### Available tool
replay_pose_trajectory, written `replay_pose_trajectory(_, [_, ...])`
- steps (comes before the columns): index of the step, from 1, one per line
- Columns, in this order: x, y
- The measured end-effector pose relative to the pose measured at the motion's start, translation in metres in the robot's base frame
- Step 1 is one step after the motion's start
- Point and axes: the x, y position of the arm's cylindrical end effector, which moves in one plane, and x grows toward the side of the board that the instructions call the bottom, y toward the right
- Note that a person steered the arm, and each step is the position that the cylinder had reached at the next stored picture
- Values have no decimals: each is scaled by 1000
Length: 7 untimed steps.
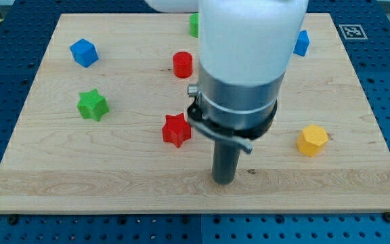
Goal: Move red star to the yellow hexagon
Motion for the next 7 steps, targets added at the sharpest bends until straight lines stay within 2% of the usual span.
replay_pose_trajectory(1, [-45, 9])
replay_pose_trajectory(2, [-73, -10])
replay_pose_trajectory(3, [-77, -56])
replay_pose_trajectory(5, [-47, -74])
replay_pose_trajectory(7, [4, -93])
